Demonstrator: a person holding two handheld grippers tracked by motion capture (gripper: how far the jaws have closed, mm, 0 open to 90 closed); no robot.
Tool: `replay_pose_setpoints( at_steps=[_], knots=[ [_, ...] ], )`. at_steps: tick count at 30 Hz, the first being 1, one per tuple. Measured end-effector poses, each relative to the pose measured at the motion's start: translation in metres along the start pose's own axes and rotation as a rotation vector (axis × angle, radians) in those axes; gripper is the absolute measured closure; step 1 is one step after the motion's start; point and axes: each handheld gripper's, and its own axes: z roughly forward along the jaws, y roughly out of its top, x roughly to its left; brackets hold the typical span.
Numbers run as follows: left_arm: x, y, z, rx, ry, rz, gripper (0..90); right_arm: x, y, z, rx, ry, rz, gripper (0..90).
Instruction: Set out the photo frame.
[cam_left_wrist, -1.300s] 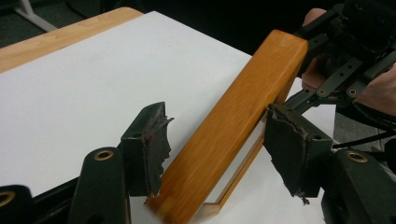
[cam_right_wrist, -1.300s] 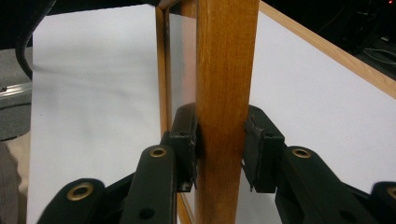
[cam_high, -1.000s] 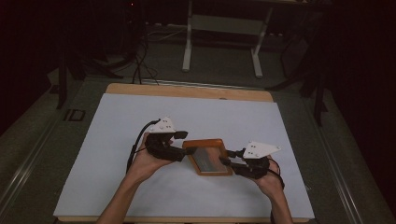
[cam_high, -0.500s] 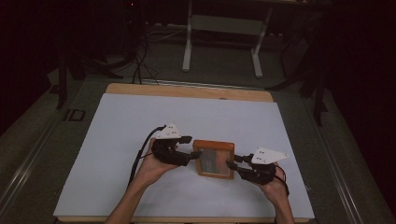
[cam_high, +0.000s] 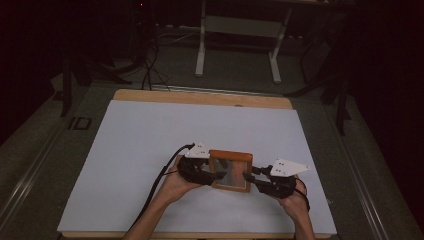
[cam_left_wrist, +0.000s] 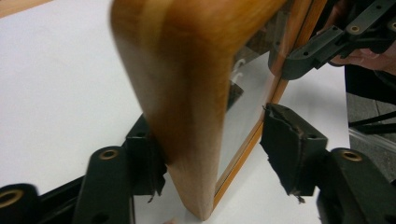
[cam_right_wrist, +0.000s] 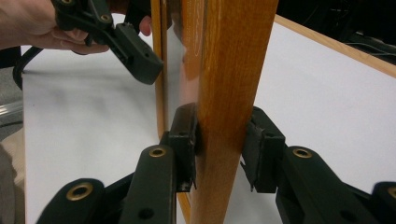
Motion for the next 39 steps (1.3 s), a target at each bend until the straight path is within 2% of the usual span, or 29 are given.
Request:
replay_pose_setpoints(
  at_steps=[2, 8, 14, 17, 20, 21, 26, 39],
  knots=[
    [0.0, 0.0, 0.001, 0.01, -0.001, 0.007, 43.3, 0.0, 0.0, 0.0, -0.001, 0.0, -0.001, 67.3],
    [0.001, -0.004, 0.011, 0.081, 0.002, 0.036, 42.7, 0.0, -0.001, 0.0, -0.006, 0.001, -0.003, 67.4],
    [0.001, -0.005, 0.014, 0.075, 0.01, 0.029, 49.4, -0.002, -0.003, -0.001, -0.006, 0.001, 0.003, 67.3],
    [0.0, -0.005, 0.014, 0.078, 0.016, 0.04, 50.5, -0.003, -0.004, -0.001, -0.007, 0.005, 0.011, 67.1],
    [-0.001, -0.005, 0.013, 0.077, 0.004, 0.045, 54.0, -0.004, -0.005, -0.001, 0.001, 0.001, 0.01, 66.0],
    [-0.002, -0.005, 0.013, 0.08, 0.006, 0.058, 55.3, -0.004, -0.005, -0.001, 0.003, -0.001, 0.009, 65.5],
    [-0.005, -0.004, 0.012, 0.086, 0.014, 0.082, 58.8, -0.008, -0.008, -0.001, 0.006, 0.015, 0.036, 63.8],
    [-0.005, -0.004, 0.011, 0.083, 0.012, 0.06, 59.2, -0.011, -0.01, 0.0, -0.005, 0.027, 0.062, 63.3]
  ],
)
